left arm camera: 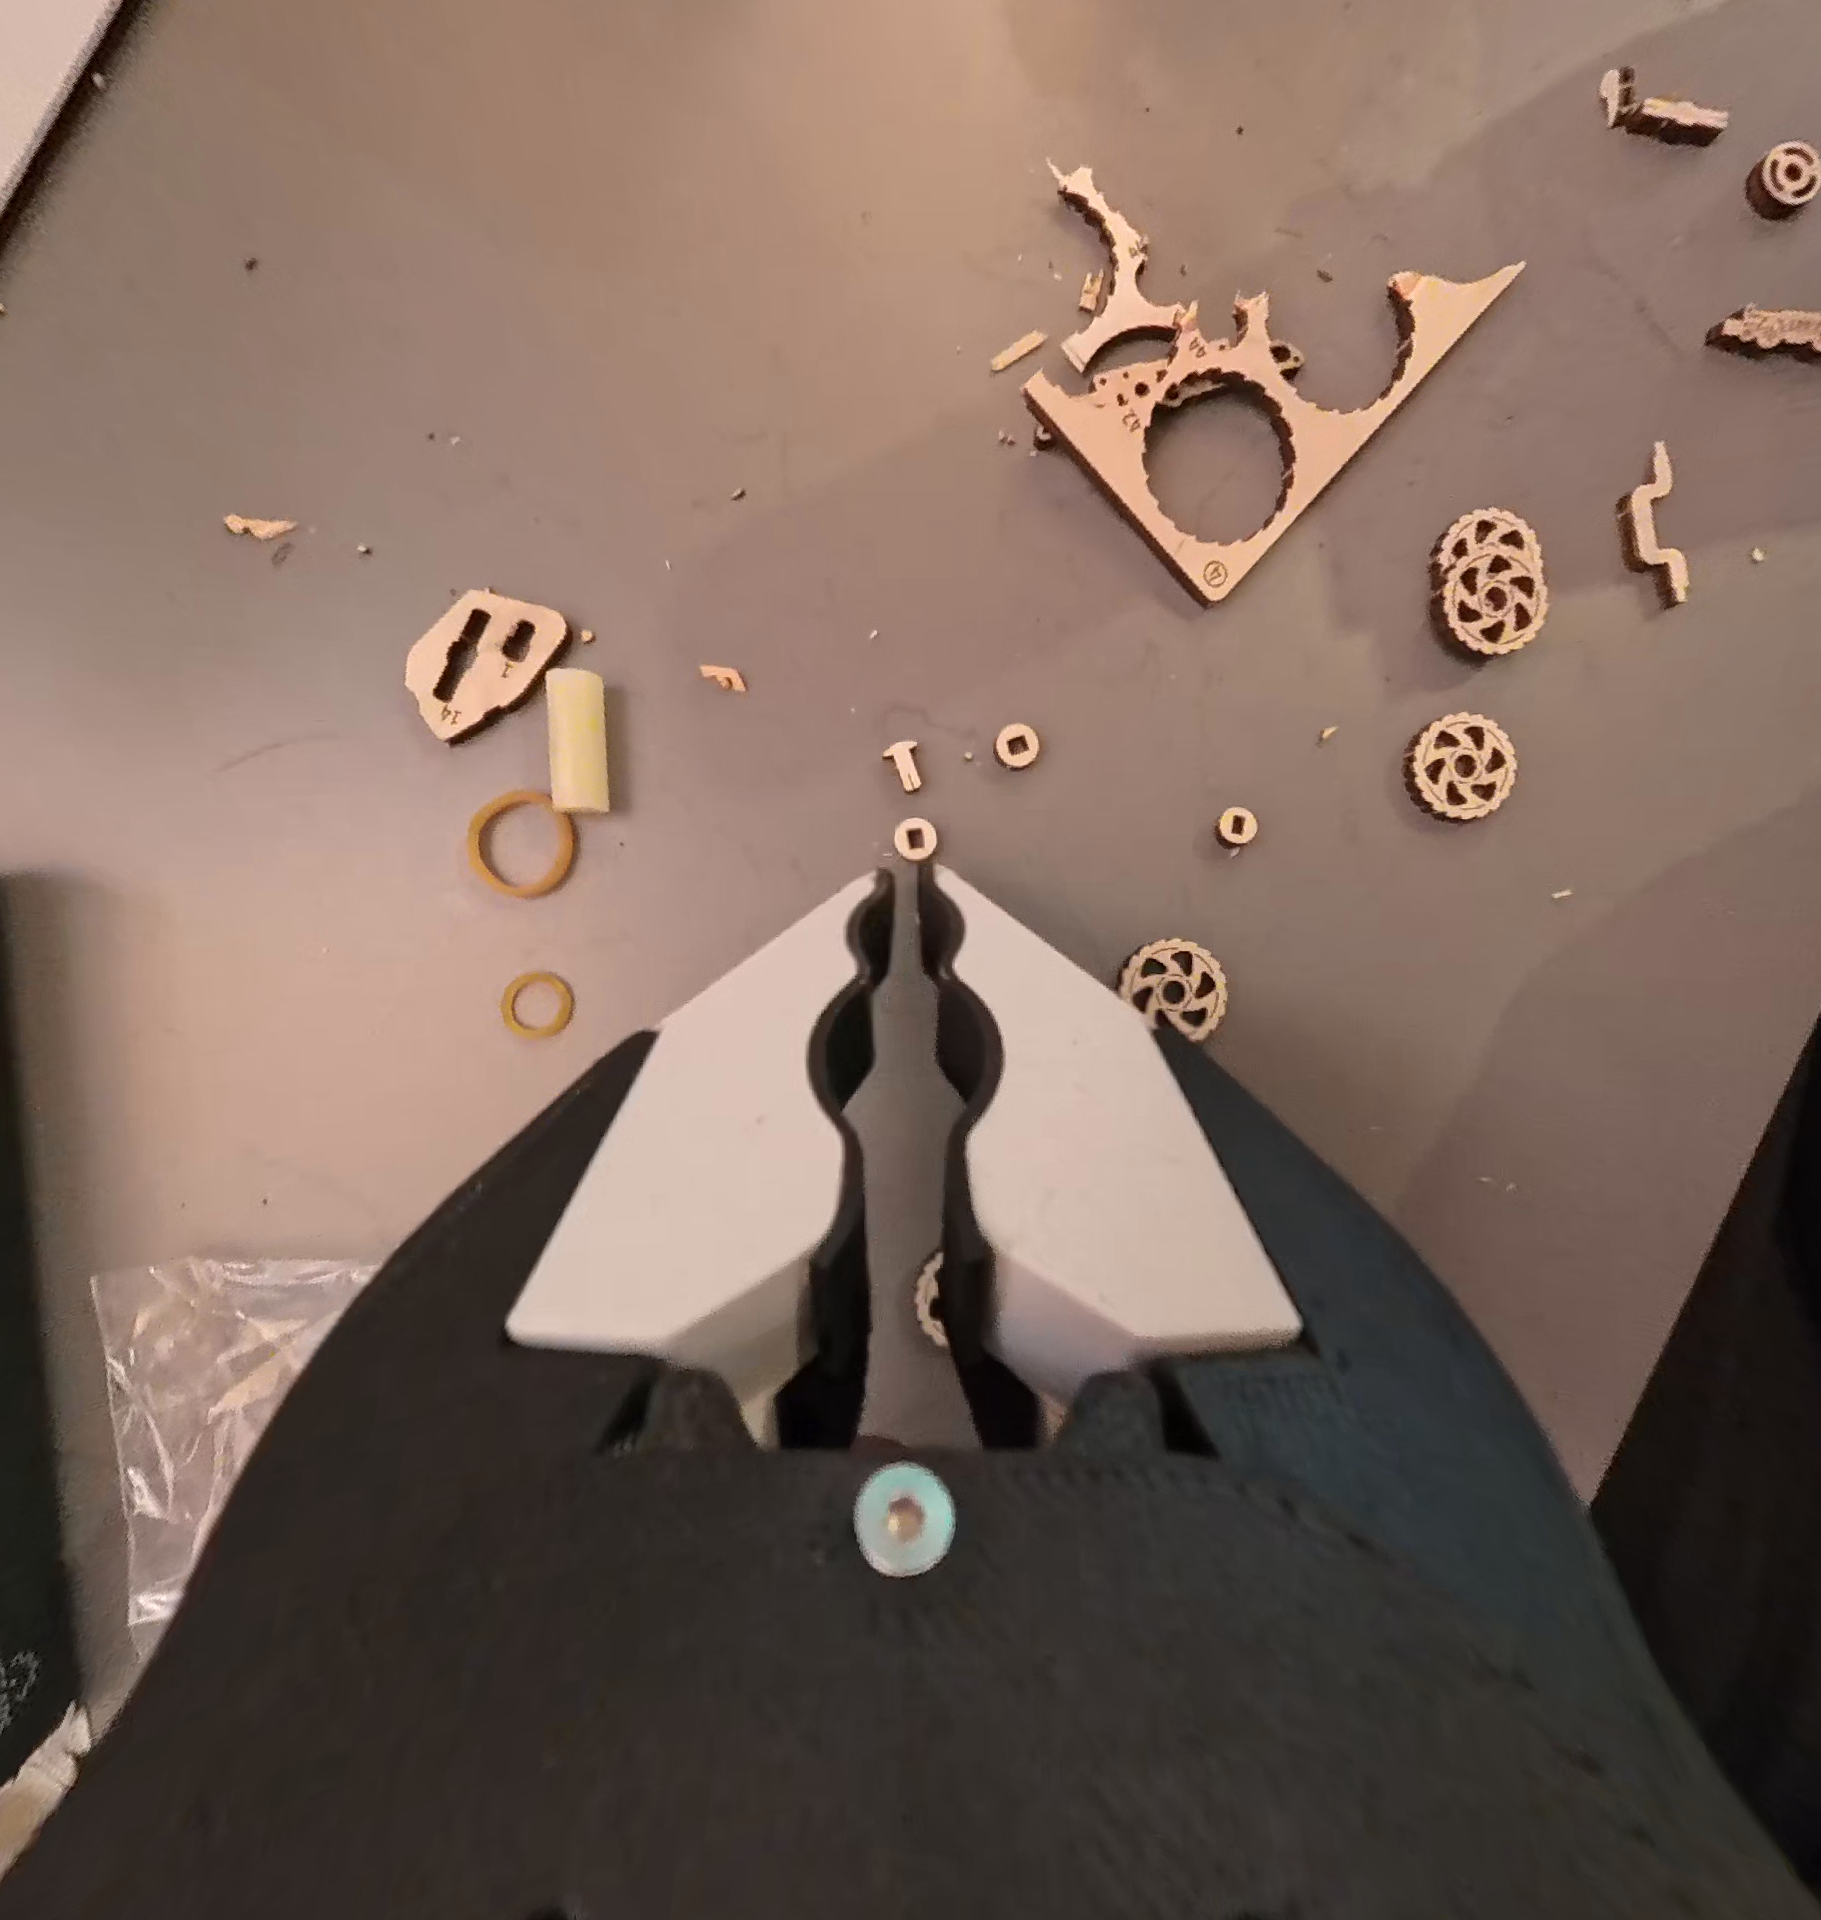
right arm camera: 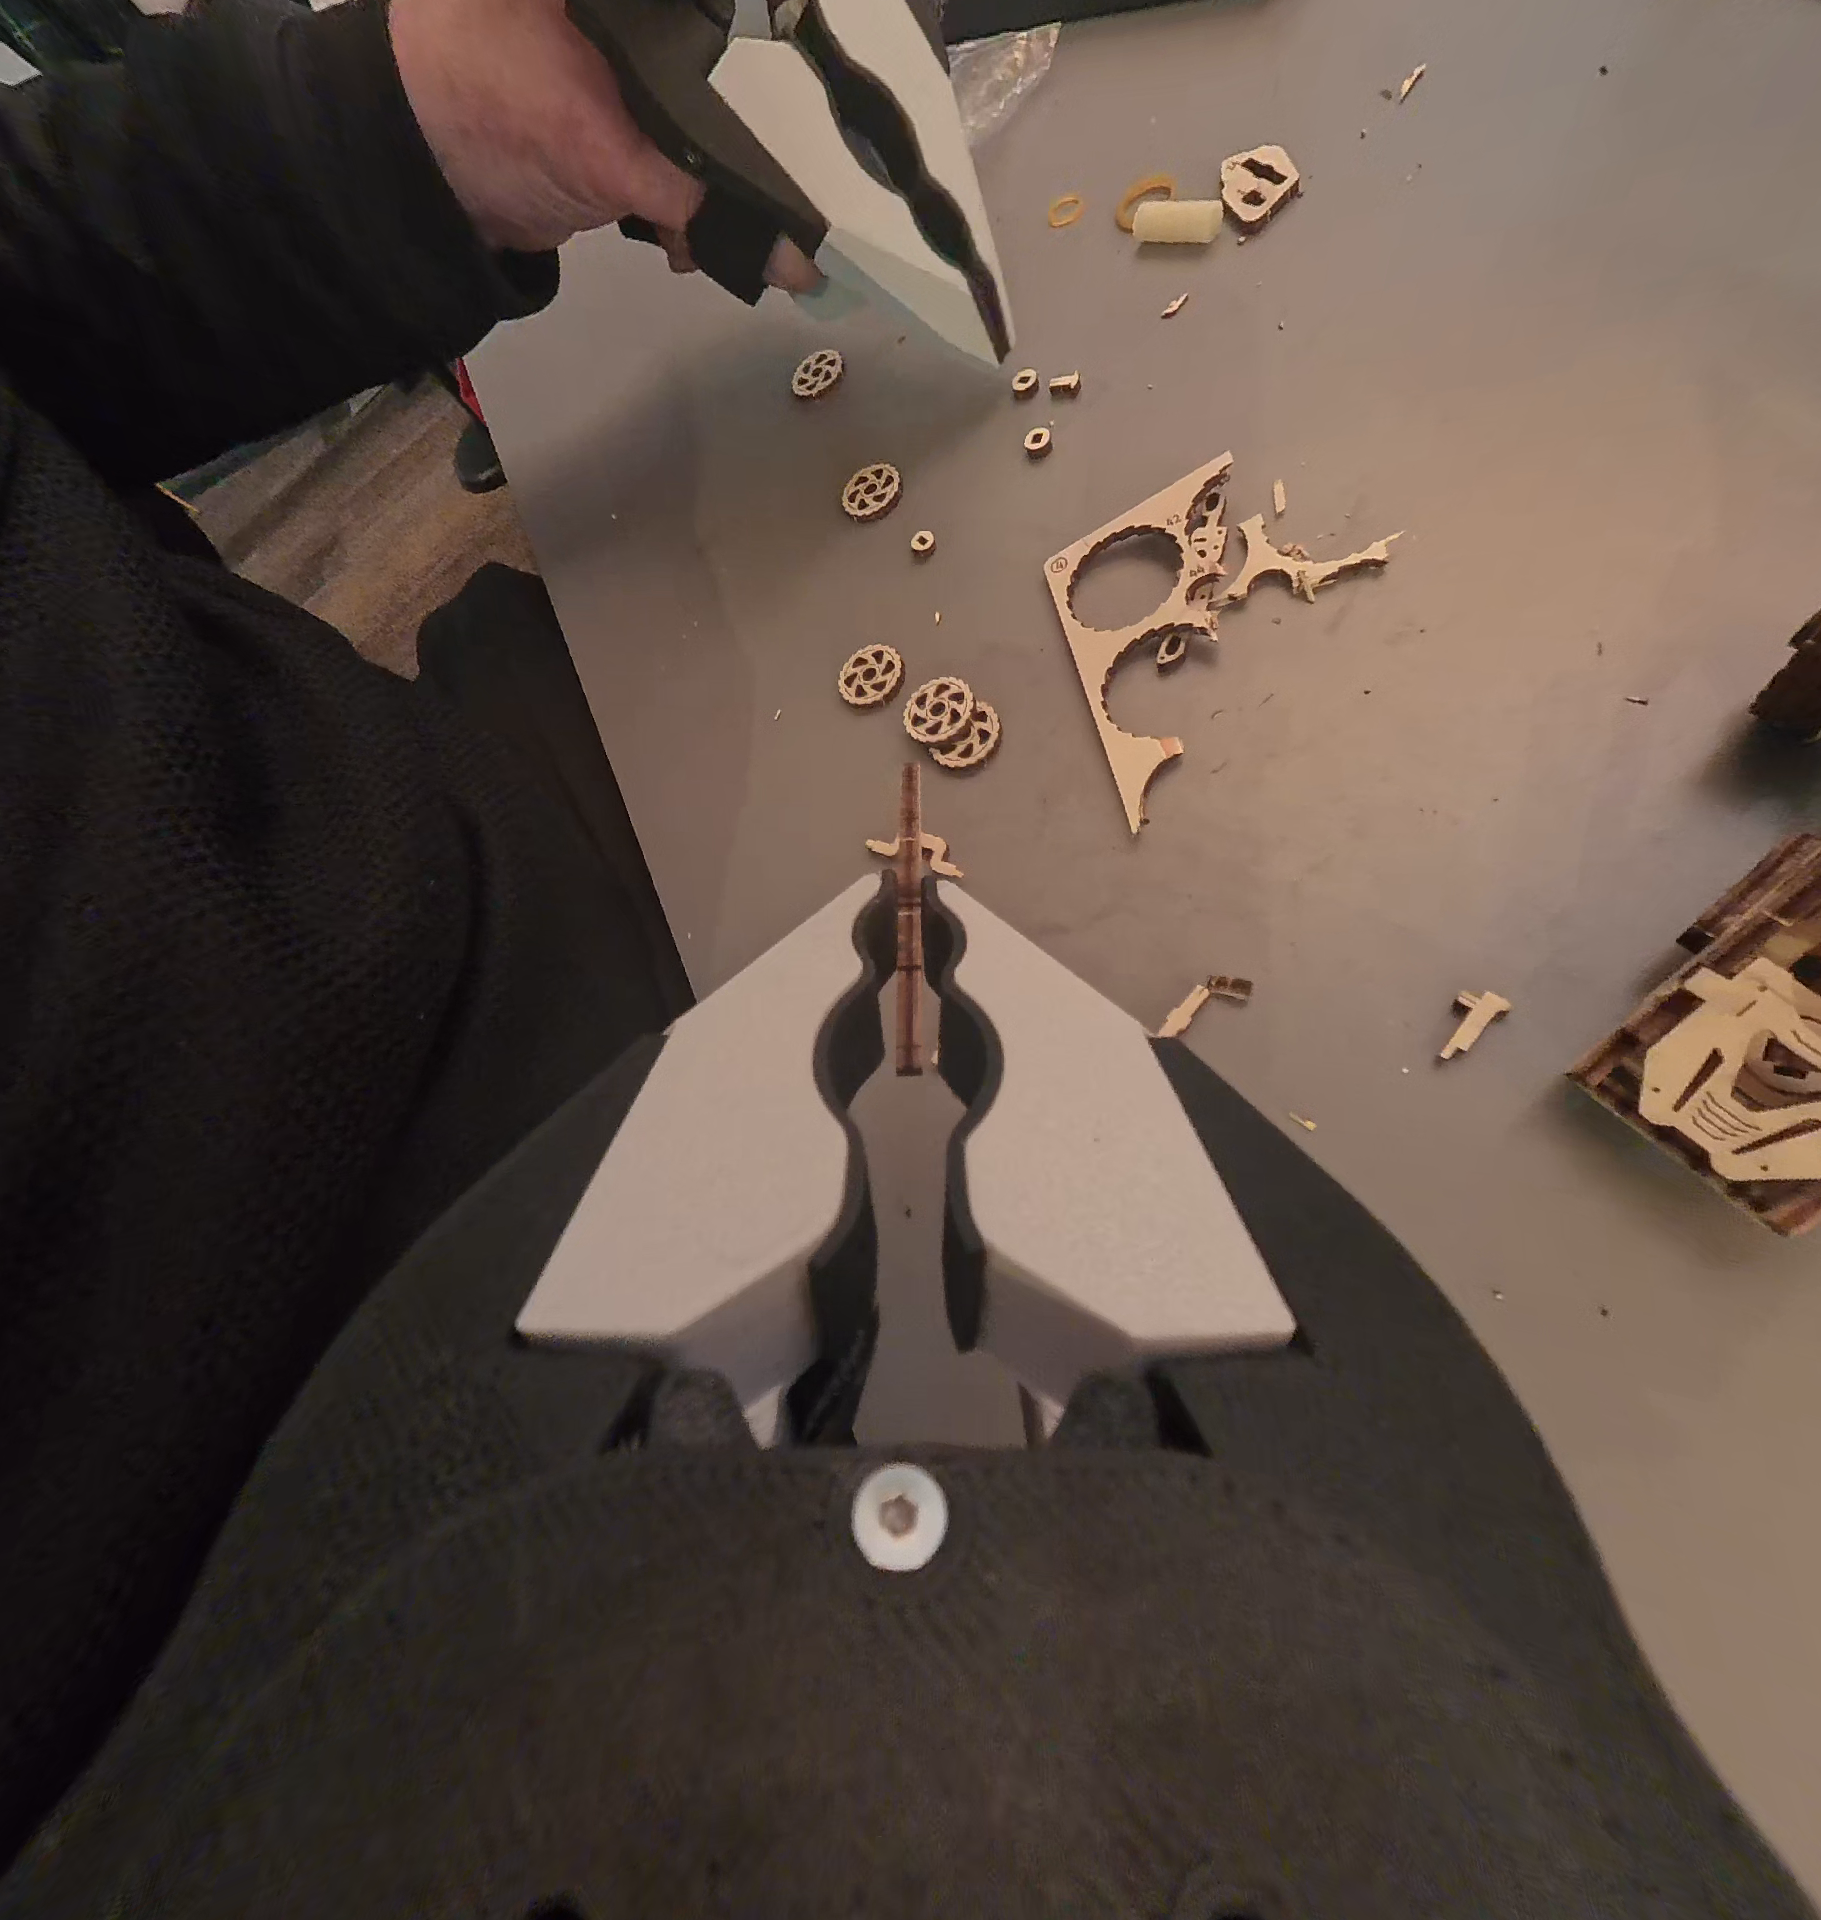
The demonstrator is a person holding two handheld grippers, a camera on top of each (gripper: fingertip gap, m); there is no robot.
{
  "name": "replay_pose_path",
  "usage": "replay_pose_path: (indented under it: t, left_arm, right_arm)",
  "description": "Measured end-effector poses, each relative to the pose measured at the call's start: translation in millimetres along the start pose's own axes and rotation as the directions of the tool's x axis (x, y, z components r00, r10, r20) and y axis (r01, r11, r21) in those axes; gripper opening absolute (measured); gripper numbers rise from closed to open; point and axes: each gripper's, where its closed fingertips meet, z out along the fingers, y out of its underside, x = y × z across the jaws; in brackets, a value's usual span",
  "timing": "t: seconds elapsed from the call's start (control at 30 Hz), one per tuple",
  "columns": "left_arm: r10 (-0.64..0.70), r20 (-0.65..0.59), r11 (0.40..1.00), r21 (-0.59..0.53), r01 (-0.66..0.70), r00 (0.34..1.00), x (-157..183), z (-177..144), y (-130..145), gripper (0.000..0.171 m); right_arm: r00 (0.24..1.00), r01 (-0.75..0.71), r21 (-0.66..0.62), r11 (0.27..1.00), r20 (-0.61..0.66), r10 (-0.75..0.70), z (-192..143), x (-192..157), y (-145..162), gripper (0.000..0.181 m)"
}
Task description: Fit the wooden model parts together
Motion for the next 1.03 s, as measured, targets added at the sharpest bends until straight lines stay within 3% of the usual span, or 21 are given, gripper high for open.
replay_pose_path:
  t: [0.13, 0.23, 0.47, 0.77, 1.03]
  left_arm:
    - [0.015, 0.014, 1.000, 0.010, -0.015, 1.000, 2.1, 0.3, -4.5, 0.015]
    - [0.024, 0.017, 1.000, 0.007, -0.024, 1.000, 5.3, 3.7, -5.5, 0.015]
    - [0.050, 0.057, 0.999, 0.016, -0.051, 0.997, 5.6, 8.9, -6.1, 0.000]
    - [-0.028, 0.034, 0.998, 0.050, 0.026, 0.999, 10.3, 8.5, -1.9, 0.000]
    - [-0.066, 0.019, 0.997, 0.051, 0.065, 0.998, 11.6, 9.4, -5.0, 0.017]
  right_arm:
    - [1.000, 0.010, 0.002, 1.000, 0.004, -0.010, 2.3, -2.2, -3.2, 0.001]
    - [1.000, 0.009, -0.002, 1.000, 0.003, -0.009, 2.8, -2.4, -1.9, 0.001]
    - [1.000, 0.007, 0.006, 1.000, -0.003, -0.007, 0.5, 0.3, -2.6, 0.001]
    - [1.000, -0.003, 0.032, 0.999, 0.015, 0.003, -4.0, 1.6, -4.5, 0.001]
    - [1.000, -0.014, 0.066, 0.998, 0.029, 0.012, -10.4, 2.0, -7.5, 0.001]
